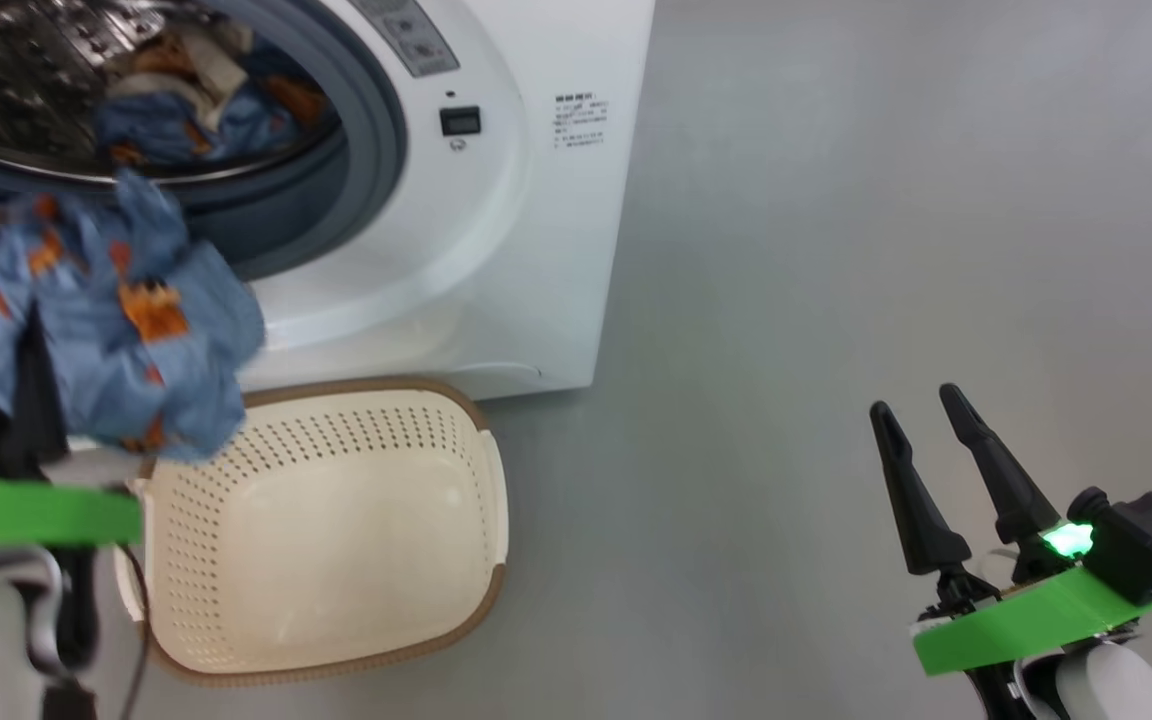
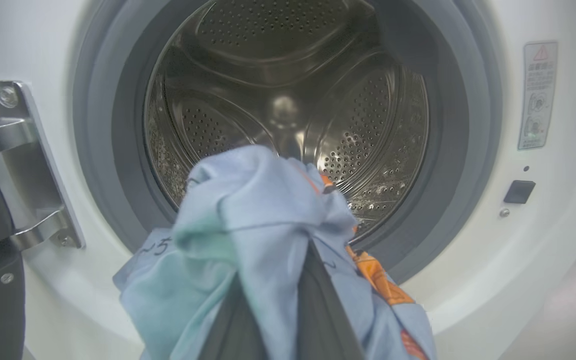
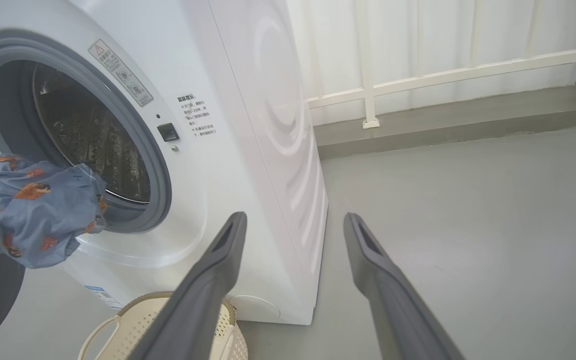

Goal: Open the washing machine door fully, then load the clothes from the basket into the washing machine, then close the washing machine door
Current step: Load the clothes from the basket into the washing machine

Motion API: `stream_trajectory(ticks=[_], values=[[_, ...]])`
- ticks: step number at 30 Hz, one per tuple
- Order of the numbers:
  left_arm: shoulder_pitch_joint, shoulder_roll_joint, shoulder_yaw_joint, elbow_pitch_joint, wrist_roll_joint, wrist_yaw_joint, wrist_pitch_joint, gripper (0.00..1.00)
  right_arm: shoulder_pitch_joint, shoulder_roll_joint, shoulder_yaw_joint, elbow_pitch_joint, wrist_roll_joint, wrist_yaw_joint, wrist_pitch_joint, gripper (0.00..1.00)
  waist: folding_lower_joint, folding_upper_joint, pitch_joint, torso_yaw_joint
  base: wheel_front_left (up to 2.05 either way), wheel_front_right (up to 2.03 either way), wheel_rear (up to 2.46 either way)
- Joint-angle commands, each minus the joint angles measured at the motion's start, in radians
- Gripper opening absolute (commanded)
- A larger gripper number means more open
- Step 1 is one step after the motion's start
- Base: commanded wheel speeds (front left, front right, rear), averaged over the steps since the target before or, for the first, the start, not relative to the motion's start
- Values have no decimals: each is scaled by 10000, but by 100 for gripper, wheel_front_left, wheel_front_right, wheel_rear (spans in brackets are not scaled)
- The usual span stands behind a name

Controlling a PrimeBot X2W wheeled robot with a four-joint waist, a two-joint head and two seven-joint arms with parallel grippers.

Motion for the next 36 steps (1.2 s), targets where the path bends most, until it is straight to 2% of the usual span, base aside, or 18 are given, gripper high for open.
stream_trajectory(ticks=[1, 12, 22, 36], values=[[-530, 491, 325, 3, -29, 6, -70, 0, -212, -79, 171, -240, -80, 73, -78, 100, -1, 0, 357, -178, 0, 0, 0], [-3714, 1599, -156, 2686, 247, 6, -70, 0, -897, 263, 432, -239, -128, 73, -78, 100, -1, 0, 1446, -731, 0, 0, 0], [-6212, 2211, -920, 4915, 500, 6, -70, 0, -1443, 518, 768, -254, -164, 73, -78, 100, -1, 0, 2364, -1271, 0, 0, 0], [-8498, 2982, -1461, 6727, 802, 7, -70, 0, -1795, 764, 1241, -294, -160, 73, -78, 100, -1, 0, 3156, -1941, 0, 0, 0]])
